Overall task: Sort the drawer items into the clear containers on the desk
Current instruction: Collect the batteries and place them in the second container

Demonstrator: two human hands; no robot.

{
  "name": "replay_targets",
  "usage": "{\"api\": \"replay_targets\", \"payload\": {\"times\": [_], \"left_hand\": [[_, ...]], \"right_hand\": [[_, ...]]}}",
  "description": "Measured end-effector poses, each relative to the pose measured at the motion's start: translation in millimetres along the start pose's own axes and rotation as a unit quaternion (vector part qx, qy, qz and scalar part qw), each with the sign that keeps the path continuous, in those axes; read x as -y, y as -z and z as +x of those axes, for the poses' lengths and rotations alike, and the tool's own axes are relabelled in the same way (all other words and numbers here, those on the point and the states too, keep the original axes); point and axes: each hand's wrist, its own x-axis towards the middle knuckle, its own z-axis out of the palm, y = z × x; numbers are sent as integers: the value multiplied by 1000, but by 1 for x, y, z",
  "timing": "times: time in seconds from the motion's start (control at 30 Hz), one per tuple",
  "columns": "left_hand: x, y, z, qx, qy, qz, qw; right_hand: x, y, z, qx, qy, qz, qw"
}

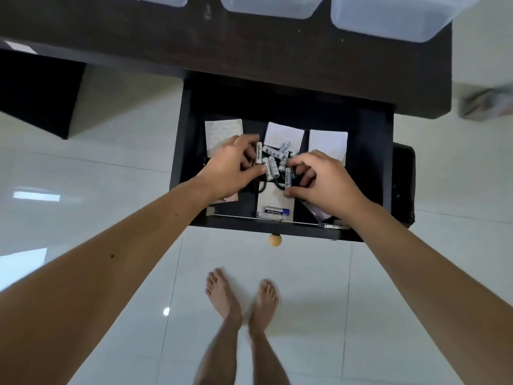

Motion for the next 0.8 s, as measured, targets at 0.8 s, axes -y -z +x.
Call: {"api": "replay_targets", "payload": {"times": [0.8], "left_hand": [[8,-5,8,-12,-78,60,995]], "right_hand": [[0,11,3,-18,-18,283,959]]}}
